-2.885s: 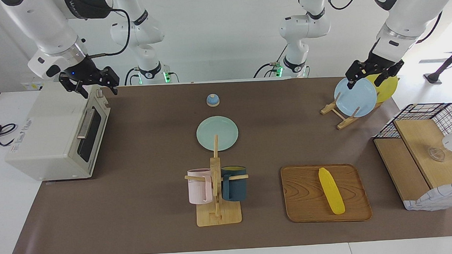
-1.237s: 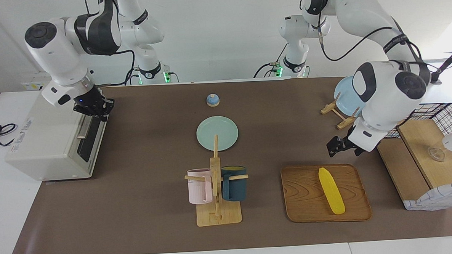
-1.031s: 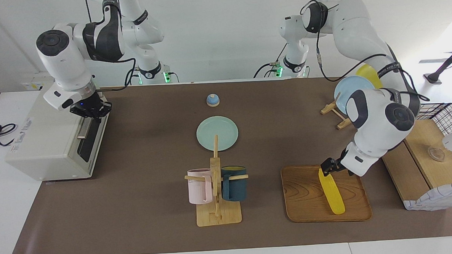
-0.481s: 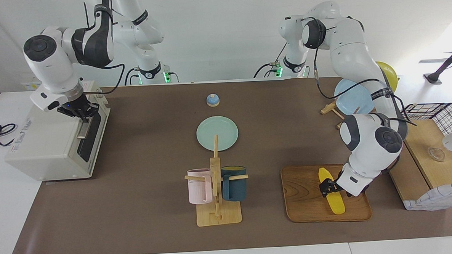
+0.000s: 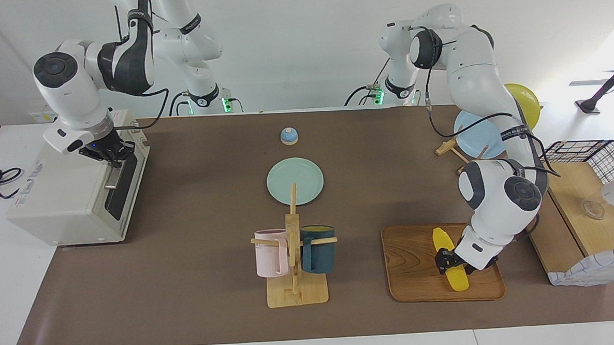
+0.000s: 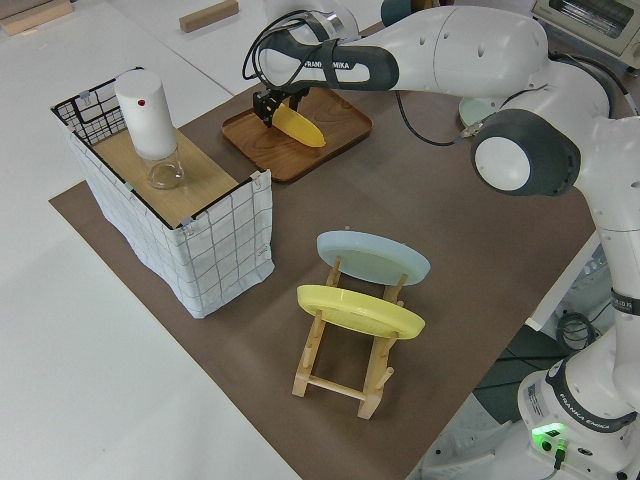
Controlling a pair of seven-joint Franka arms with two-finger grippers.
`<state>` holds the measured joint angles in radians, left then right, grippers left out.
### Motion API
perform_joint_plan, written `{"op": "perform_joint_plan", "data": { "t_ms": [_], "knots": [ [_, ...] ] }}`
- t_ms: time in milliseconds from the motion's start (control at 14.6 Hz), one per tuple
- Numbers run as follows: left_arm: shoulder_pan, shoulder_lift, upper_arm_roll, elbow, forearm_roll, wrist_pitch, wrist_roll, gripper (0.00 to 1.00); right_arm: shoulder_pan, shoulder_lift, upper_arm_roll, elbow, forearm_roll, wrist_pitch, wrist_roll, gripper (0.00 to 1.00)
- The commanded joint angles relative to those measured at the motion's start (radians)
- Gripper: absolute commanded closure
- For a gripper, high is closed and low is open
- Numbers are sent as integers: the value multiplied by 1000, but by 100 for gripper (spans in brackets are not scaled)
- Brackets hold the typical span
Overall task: Put corn in oven
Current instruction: 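Reach the left gripper down and grasp the yellow corn on the tray, then lift the corn and lay it on the green plate with the left gripper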
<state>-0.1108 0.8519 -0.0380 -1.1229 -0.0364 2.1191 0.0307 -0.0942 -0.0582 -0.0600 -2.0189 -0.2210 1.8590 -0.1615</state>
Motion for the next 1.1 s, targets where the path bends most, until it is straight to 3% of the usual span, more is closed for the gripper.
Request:
{"op": "perform_joint_plan", "data": {
  "t_ms": [0, 206, 481, 824, 1031],
  "knots": [
    [-10, -5, 7, -23, -14, 27, 9, 100, -16, -18, 9, -64, 21, 39, -18, 100],
    [-9, -37, 7, -18, -28, -22, 6, 100, 7, -17, 9, -95, 71, 81, 3, 100],
    [-16, -207, 9, -69, -56, -198, -110, 100, 51, 4, 11, -100, 92, 92, 75, 100],
    [-142, -572, 6, -478, -60, -212, -257, 100, 51, 38, 11, -158, 97, 195, 79, 100],
    [-303, -695, 6, -656, -63, -185, -409, 100, 51, 84, 12, -176, 98, 264, 79, 100]
  ]
}}
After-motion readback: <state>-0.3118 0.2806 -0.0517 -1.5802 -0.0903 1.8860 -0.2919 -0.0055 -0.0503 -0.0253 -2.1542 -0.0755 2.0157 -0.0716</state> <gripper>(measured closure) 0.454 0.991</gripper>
